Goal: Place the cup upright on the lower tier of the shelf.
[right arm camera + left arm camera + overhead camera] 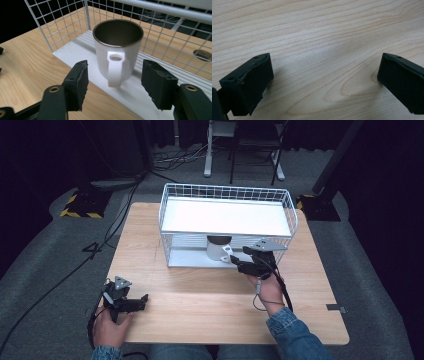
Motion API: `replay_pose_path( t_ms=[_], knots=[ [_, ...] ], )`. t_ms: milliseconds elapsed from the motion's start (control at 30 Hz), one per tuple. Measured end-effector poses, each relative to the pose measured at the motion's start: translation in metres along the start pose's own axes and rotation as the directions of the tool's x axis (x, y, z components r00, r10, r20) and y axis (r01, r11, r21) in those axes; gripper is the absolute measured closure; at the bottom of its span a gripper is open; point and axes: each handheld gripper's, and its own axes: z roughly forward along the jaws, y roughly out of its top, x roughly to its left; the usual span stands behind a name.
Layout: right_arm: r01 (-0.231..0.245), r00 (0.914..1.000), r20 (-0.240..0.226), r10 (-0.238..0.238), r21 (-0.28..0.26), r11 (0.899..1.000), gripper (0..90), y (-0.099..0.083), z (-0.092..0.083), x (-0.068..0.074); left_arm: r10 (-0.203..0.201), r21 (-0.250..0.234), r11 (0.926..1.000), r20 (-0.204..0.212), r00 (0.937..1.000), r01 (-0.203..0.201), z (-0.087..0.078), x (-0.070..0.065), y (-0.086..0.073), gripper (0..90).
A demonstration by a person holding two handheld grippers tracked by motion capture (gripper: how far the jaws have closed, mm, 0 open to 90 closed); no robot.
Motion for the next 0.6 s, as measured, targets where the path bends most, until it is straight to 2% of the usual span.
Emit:
replay_pose_path(
  t_ms=[300,367,467,600],
  knots=[
    [-0.009,0.9999,-0.011,0.009,-0.016,1.000,37.1,-0.007,-0.032,-0.014,-0.001,0.000,1.0000,0.000,1.0000,0.001,0.001,0.000,0.001,0.5],
    [0.013,0.9997,-0.020,-0.013,-0.026,1.000,36.0,-0.012,-0.039,-0.018,-0.005,0.002,1.0000,-0.004,1.0000,0.005,0.001,0.000,0.001,0.5],
    [0.040,0.9992,-0.007,-0.040,0.005,0.999,33.4,-0.020,-0.049,-0.024,-0.006,0.002,1.0000,-0.005,1.0000,0.006,0.001,0.000,0.002,0.5],
    [0.015,0.9999,0.002,-0.015,0.033,0.999,30.2,-0.031,-0.060,-0.033,-0.006,0.003,1.0000,-0.005,1.0000,0.006,0.001,0.000,0.002,0.5]
  ],
)
